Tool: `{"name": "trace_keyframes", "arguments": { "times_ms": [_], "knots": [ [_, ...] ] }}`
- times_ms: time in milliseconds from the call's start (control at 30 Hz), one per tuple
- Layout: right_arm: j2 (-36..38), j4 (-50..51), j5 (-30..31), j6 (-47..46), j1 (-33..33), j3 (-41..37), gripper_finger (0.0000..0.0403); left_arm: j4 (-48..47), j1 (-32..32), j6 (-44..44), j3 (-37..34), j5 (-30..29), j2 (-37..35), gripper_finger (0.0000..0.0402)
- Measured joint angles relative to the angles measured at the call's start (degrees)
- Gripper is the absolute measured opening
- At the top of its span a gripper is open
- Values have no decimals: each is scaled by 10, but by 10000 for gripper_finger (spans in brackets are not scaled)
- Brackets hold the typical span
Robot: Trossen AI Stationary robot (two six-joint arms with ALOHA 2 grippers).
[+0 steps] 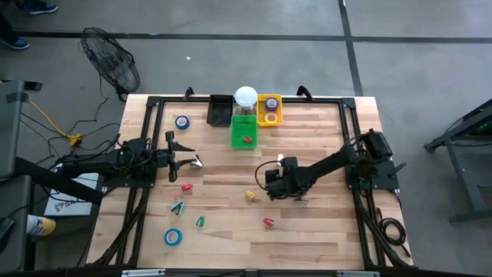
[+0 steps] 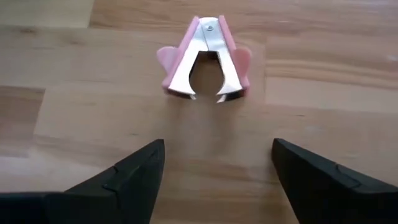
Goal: Pick and place Stapler, Stapler remover, tape
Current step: Put the pink staple remover into the black bin
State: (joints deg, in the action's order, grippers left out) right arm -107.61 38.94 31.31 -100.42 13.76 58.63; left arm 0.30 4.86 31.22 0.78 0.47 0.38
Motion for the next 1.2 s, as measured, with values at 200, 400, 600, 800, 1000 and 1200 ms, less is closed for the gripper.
{"name": "trace_keyframes", "arguments": {
  "times_ms": [200, 400, 600, 800, 1000, 1200],
  "knots": [
    [1, -16, 15, 19, -21, -6, 289, 0, 0, 0, 0, 0, 0, 154],
    [-4, -31, 29, 61, -49, -6, 289, 0, 0, 0, 0, 0, 0, 154],
    [-26, -63, 64, 91, -59, -7, 291, 0, 0, 0, 0, 0, 0, 154],
    [-32, -72, 65, 92, -64, -6, 291, 0, 0, 0, 0, 0, 0, 154],
    [-32, -71, 53, 92, -64, -6, 291, 0, 0, 0, 0, 0, 0, 154],
    [-32, -69, 41, 92, -65, -6, 285, 0, 0, 0, 0, 0, 0, 154]
  ]
}}
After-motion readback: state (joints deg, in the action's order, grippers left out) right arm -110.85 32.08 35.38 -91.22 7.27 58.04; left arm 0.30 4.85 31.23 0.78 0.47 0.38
